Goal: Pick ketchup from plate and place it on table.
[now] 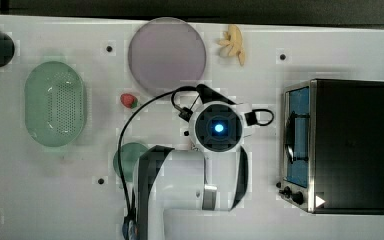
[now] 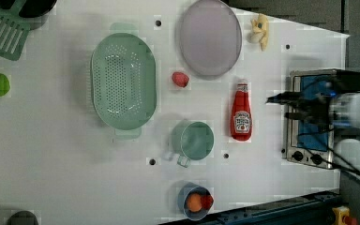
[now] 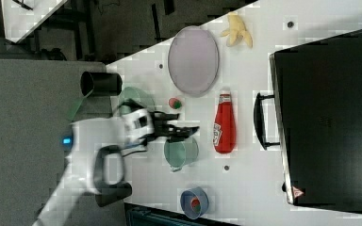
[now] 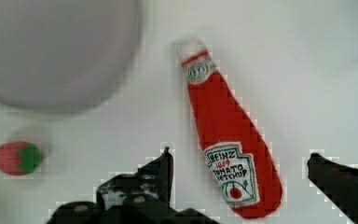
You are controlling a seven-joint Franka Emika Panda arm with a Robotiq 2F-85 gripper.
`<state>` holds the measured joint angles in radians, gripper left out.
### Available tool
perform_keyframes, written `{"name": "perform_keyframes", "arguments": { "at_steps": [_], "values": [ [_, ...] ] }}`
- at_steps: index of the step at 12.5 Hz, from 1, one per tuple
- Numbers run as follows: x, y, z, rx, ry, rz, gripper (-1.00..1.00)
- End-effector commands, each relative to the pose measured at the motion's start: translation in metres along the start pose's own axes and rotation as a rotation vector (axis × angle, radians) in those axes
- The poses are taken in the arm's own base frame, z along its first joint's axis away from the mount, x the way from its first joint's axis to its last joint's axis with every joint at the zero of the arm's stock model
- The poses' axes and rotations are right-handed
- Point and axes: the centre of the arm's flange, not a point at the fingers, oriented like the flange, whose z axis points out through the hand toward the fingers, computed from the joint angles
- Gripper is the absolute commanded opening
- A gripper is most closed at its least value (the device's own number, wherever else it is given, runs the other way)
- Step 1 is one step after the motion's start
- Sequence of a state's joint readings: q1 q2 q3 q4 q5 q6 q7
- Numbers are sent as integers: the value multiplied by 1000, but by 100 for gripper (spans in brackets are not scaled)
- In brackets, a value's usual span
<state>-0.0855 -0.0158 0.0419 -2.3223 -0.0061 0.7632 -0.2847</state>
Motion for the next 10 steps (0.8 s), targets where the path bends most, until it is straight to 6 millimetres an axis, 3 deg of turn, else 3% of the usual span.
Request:
{"name": "perform_keyframes", "arguments": {
  "at_steps": [1, 3, 6, 10],
  "values": [
    [18, -11, -87, 32, 54, 118, 100],
    [25, -12, -133, 33, 58, 128, 100],
    [29, -14, -186, 12, 23, 200, 100],
    [25, -12, -234, -20, -23, 228, 100]
  ]
}}
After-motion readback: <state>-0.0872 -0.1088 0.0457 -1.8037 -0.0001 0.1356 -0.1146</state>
